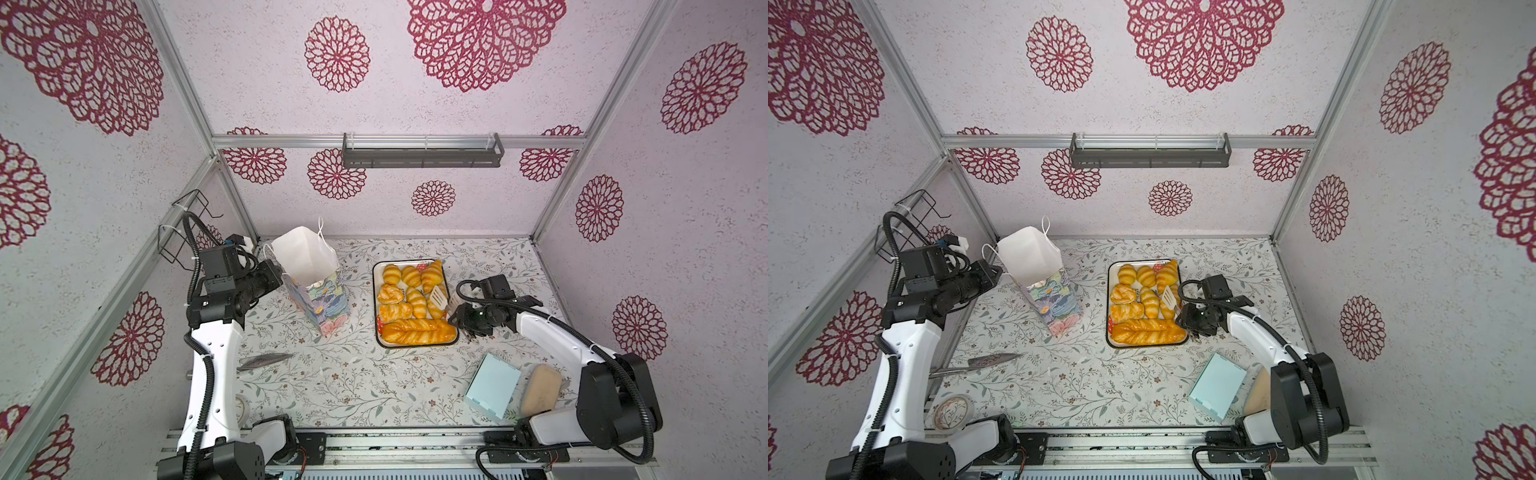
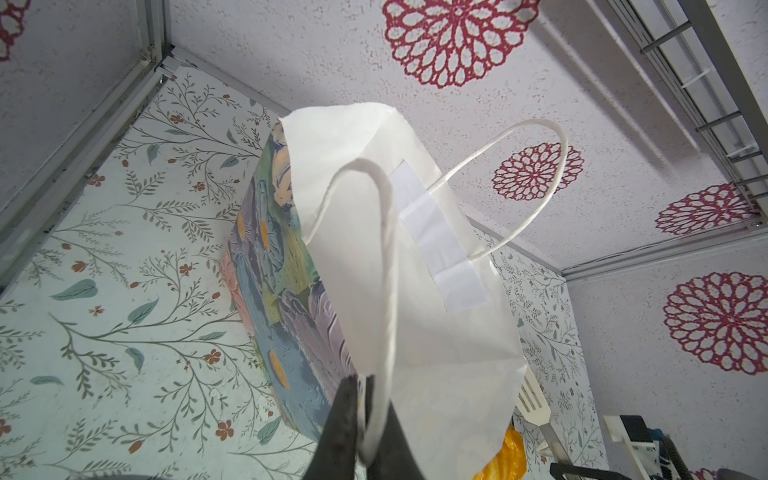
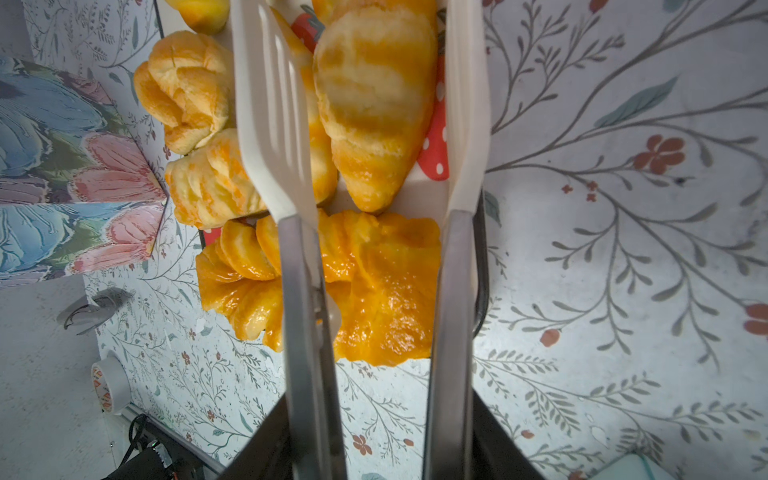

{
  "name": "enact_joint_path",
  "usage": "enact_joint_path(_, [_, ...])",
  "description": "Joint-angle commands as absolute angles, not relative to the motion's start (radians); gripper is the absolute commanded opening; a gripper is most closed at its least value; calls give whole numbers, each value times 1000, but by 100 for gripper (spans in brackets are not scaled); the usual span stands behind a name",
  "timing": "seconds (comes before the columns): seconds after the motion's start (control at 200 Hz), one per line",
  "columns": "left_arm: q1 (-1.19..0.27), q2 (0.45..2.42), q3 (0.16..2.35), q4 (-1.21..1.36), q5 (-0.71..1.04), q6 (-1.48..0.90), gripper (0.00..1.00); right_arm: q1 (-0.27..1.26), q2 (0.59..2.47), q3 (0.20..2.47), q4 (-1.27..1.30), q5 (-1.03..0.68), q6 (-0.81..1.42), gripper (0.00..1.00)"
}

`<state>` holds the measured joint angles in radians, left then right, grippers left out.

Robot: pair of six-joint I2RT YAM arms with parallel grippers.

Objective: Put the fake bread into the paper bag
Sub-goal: 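Lower the tongs onto a croissant in the tray and squeeze it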

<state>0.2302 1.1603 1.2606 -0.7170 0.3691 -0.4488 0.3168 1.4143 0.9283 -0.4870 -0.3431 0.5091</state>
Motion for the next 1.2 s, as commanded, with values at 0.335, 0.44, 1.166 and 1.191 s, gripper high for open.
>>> enact_joint_path(0.335, [237,1153,1246,-692,364,-442,11,333,1441,969,-441,-333,505,51])
enact_joint_path(0.44, [237,1152,1246,-693,364,-442,11,333,1452,978,-438,-334,504,51])
enact_joint_path(1.166, [237,1155,1250,-694,364,-444,11,333,1441,991,-469,-293,488,39])
enact_joint_path(1.191, [238,1156,1250,-693,365,-444,11,334,1439,991,-470,-293,488,38])
